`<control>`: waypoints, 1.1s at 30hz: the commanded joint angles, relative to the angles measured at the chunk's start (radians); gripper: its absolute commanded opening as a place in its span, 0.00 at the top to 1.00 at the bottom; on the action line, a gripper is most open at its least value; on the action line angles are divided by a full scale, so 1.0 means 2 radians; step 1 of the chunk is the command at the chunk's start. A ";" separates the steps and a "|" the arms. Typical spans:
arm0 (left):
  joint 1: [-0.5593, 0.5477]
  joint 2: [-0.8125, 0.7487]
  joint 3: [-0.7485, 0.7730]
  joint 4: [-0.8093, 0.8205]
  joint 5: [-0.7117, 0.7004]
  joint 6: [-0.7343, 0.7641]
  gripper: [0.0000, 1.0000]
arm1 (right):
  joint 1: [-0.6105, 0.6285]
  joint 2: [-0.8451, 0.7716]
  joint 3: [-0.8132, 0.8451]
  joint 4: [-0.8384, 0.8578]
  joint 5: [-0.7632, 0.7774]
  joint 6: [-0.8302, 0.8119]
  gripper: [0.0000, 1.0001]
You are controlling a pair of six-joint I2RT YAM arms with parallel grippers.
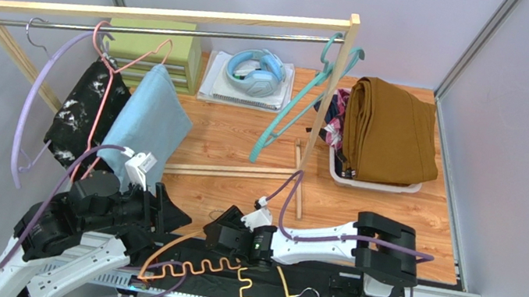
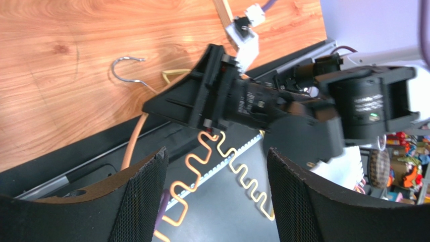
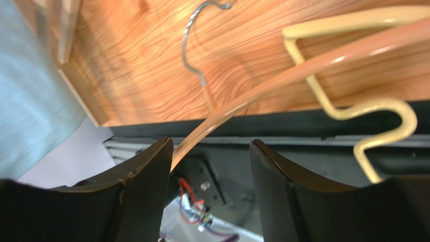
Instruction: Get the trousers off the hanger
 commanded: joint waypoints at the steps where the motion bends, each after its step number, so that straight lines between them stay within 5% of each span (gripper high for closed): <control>1: -0.001 -0.020 0.007 -0.003 0.029 0.000 0.23 | -0.001 0.030 0.020 0.033 0.034 0.032 0.42; 7: 0.000 -0.024 0.011 -0.008 0.038 0.000 0.23 | -0.005 0.042 0.014 0.086 0.045 0.027 0.58; 14: 0.000 -0.023 0.030 -0.008 0.055 -0.003 0.23 | -0.010 -0.017 -0.007 0.086 0.049 0.013 0.98; 23: 0.000 -0.026 0.063 0.014 0.125 -0.002 0.11 | 0.006 -0.155 -0.062 0.076 0.094 -0.030 1.00; 33: -0.001 0.035 0.030 -0.018 0.148 0.109 0.09 | 0.015 -0.262 -0.115 0.117 0.134 -0.086 1.00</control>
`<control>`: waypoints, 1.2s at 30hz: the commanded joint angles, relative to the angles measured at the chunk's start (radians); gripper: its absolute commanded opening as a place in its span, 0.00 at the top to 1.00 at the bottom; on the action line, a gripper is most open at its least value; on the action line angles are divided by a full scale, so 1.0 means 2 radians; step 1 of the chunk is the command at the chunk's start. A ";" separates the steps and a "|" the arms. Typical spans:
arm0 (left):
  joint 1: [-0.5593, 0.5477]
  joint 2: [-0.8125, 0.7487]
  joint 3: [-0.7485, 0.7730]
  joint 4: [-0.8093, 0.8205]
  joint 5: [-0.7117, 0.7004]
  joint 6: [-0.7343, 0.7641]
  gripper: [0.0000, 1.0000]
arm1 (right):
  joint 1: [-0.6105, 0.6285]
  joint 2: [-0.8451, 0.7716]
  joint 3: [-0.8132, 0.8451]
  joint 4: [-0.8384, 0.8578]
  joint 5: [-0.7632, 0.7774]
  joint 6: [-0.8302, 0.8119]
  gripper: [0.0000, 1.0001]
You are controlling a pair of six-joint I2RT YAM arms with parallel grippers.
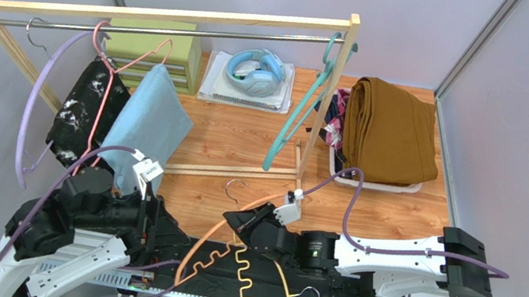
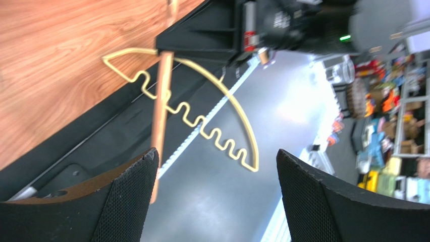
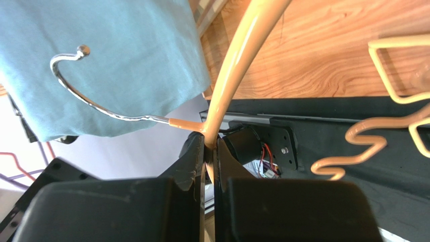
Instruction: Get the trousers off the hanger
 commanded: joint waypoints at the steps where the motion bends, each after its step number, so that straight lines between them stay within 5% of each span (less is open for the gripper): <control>1: 0.000 0.031 -0.027 -0.007 0.013 0.069 0.10 | 0.001 -0.042 0.000 0.029 0.060 -0.047 1.00; 6: -0.001 0.038 -0.102 0.055 0.054 0.067 0.17 | 0.001 -0.060 0.021 0.033 0.063 -0.063 1.00; 16: 0.000 0.056 -0.122 0.075 0.059 0.074 0.30 | -0.001 -0.065 0.046 0.034 0.040 -0.075 1.00; 21: -0.001 0.055 -0.129 0.089 0.070 0.065 0.55 | -0.003 -0.067 0.053 0.047 0.036 -0.080 1.00; 24: 0.000 0.050 -0.112 0.083 0.054 0.058 0.97 | -0.003 -0.065 0.060 0.045 0.032 -0.086 1.00; 26: 0.000 0.047 -0.079 0.055 0.027 0.049 1.00 | -0.002 -0.063 0.066 0.021 0.029 -0.085 0.91; 27: 0.000 0.046 -0.065 0.042 -0.005 0.049 1.00 | -0.002 -0.063 0.070 0.009 0.027 -0.086 0.72; 32: 0.000 0.059 0.051 -0.078 -0.118 0.071 1.00 | -0.003 -0.078 0.070 -0.085 0.026 -0.090 0.31; 36: 0.000 0.072 0.131 -0.111 -0.179 0.089 1.00 | -0.002 -0.111 0.043 -0.090 0.020 -0.167 0.21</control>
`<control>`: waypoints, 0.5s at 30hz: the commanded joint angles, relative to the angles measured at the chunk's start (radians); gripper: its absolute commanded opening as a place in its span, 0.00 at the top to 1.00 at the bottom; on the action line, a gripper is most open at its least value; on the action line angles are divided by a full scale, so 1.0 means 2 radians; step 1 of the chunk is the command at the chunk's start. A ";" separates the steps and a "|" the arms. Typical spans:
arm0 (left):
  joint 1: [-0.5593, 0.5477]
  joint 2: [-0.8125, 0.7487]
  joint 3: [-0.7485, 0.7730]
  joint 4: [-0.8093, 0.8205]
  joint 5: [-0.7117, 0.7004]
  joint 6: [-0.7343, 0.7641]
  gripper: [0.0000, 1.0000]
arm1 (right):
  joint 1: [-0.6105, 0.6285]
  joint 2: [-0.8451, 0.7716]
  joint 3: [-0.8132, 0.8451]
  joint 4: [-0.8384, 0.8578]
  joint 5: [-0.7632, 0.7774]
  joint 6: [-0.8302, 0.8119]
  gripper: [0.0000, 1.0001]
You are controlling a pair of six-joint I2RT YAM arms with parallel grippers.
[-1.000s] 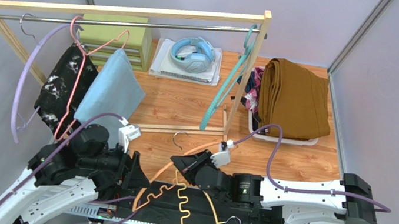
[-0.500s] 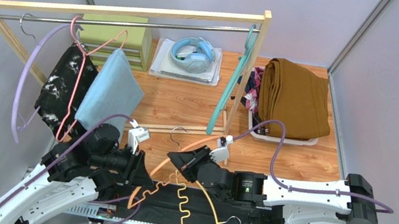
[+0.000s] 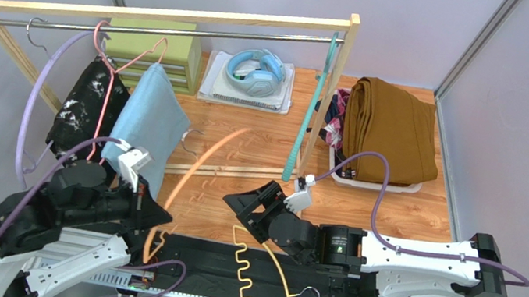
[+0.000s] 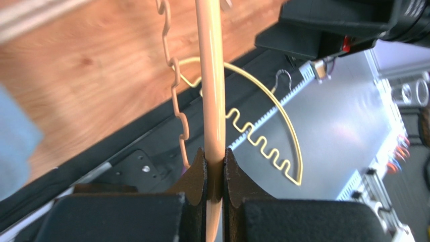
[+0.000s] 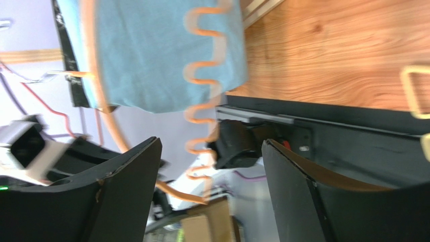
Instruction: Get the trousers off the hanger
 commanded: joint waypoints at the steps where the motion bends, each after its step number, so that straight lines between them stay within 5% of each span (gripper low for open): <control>1: 0.001 0.017 0.081 -0.046 -0.095 0.027 1.00 | 0.001 -0.049 -0.013 -0.041 0.004 -0.096 0.21; 9: 0.001 0.062 0.187 0.017 -0.098 0.056 1.00 | 0.001 -0.100 -0.042 -0.134 -0.084 -0.242 0.19; 15: 0.001 0.124 0.232 0.099 -0.074 0.064 1.00 | 0.003 -0.184 -0.125 -0.129 -0.118 -0.226 0.20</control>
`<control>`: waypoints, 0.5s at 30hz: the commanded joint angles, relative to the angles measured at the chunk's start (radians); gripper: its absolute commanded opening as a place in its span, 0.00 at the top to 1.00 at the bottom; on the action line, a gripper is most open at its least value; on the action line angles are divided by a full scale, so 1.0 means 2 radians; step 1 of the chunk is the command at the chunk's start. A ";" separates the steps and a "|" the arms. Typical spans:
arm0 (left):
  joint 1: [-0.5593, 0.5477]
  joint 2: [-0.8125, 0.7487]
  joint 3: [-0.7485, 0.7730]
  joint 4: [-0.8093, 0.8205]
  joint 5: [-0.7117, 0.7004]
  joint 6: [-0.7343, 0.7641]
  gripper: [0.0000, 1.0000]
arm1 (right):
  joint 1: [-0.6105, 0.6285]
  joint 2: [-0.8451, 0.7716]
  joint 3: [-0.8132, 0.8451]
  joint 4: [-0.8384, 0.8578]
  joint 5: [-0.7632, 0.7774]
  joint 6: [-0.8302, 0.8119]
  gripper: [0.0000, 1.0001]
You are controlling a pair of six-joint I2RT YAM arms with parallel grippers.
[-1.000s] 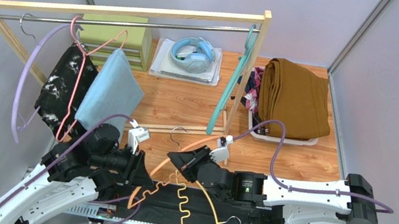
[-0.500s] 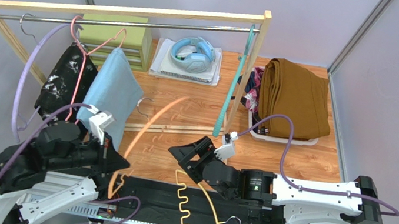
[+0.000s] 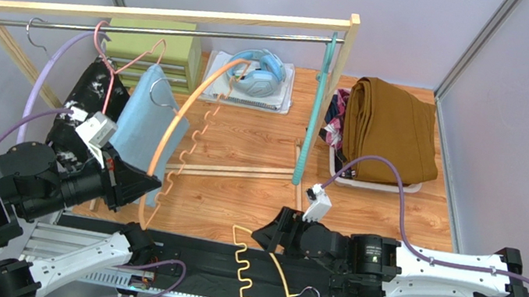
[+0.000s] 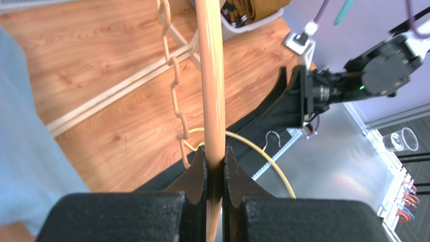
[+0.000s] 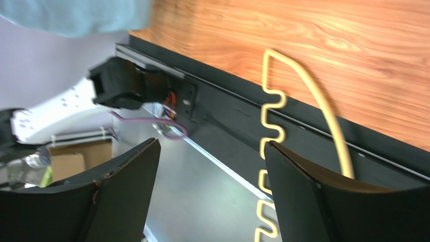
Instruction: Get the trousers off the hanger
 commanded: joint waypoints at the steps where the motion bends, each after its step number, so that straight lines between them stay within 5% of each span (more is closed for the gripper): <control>1: 0.001 0.057 0.036 0.101 0.007 0.025 1.00 | 0.003 -0.066 -0.039 -0.009 -0.022 -0.013 0.20; 15: 0.001 0.146 -0.004 0.320 0.019 0.006 1.00 | 0.005 -0.078 -0.042 -0.062 -0.034 -0.026 0.20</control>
